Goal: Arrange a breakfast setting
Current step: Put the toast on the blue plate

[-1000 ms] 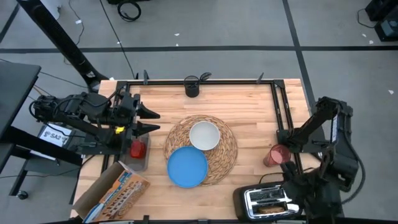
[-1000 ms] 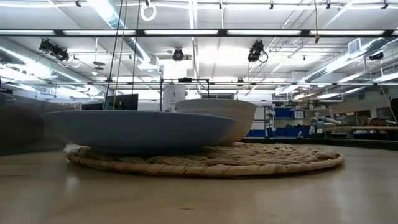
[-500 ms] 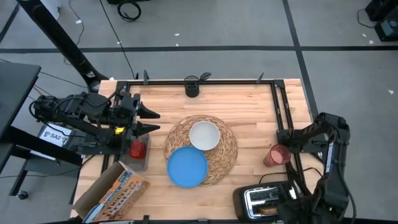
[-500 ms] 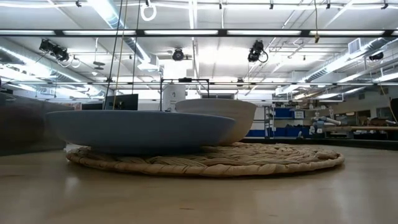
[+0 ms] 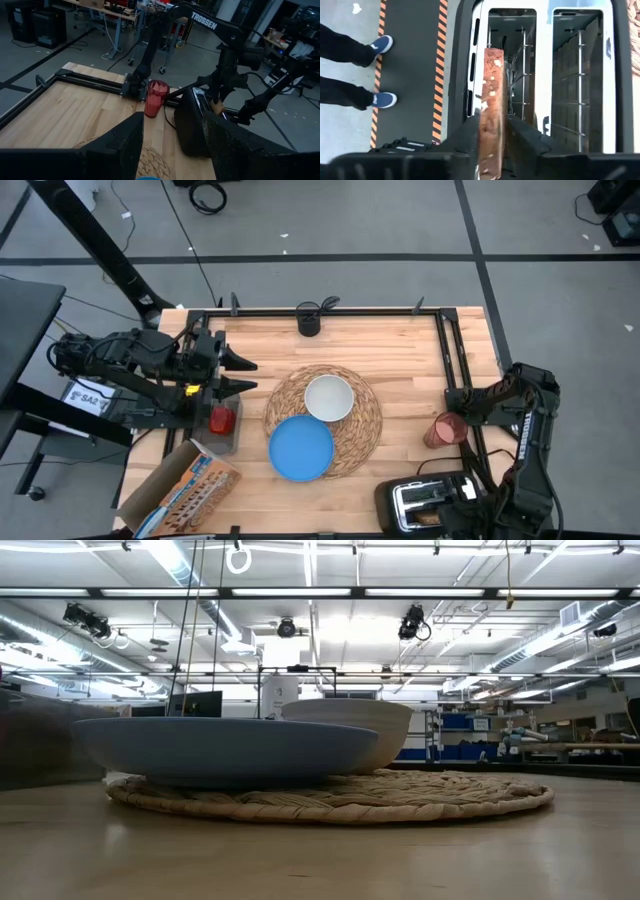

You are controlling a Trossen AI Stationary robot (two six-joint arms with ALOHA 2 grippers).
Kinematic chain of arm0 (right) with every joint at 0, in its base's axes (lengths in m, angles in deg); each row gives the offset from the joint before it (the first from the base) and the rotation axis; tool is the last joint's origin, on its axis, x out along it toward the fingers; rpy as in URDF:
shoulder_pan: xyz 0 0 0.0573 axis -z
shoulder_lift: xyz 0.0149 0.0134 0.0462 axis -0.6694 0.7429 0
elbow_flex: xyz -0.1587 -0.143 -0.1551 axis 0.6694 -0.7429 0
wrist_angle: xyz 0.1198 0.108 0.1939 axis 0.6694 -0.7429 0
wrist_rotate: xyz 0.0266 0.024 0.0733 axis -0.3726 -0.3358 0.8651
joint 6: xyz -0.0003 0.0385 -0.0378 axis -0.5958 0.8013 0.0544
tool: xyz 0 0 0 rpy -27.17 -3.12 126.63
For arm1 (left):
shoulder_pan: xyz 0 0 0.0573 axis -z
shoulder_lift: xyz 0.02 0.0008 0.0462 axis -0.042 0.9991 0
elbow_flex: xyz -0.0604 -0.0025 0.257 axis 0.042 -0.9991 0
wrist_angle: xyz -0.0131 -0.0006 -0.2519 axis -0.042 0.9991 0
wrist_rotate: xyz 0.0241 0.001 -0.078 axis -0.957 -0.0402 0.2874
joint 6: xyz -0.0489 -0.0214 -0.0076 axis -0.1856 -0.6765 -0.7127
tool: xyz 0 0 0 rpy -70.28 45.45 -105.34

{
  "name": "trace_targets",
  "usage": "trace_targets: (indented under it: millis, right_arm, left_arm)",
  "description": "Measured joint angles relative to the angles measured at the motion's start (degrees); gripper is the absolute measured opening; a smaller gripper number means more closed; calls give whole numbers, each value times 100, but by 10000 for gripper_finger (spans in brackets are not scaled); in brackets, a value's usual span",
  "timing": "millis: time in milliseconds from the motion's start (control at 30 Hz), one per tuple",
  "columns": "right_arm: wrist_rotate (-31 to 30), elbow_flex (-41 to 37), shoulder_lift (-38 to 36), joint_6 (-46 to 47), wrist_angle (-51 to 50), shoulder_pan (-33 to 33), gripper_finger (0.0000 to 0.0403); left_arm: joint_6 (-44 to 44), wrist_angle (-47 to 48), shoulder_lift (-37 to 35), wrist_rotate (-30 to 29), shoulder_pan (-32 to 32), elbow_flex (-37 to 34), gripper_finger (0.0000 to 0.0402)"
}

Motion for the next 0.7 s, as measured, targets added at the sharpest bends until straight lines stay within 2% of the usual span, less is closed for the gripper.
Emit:
trace_targets:
  millis: [167,300,567,700]
  right_arm:
    - [55,0,-172,-4,-88,59,43]
    - [63,0,-384,-33,-92,74,17]
    - [59,0,-1069,-78,-67,172,16]
    - [-267,0,-1503,-176,15,270,16]
  left_arm:
    - [0,4,0,0,-2,0,208]
    - [0,11,0,0,0,0,208]
    - [-4,5,0,0,-1,0,208]
    - [-11,2,0,0,0,0,208]
